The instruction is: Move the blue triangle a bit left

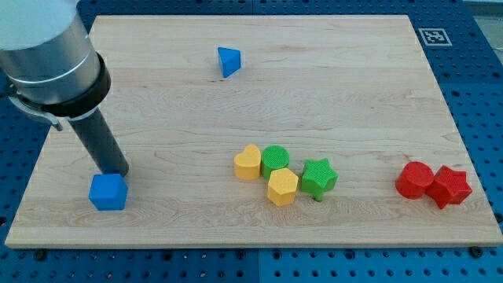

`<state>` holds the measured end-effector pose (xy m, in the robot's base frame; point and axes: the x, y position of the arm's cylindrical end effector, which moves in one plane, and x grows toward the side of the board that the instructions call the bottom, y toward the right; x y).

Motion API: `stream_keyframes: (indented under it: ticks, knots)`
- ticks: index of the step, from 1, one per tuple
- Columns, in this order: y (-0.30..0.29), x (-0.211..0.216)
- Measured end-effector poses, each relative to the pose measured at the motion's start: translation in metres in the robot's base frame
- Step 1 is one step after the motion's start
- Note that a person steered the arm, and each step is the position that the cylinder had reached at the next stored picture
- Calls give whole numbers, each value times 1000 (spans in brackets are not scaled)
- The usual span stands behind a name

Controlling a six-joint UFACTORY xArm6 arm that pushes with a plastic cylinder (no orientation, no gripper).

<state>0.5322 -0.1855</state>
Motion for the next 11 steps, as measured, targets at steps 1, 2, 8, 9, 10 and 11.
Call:
stream_keyframes:
  ticks: [1,2,8,9,10,11]
  knots:
    - [0,10]
    - [0,16]
    - [159,-278]
    - [183,-272]
    - [182,-262]
    - [182,-237]
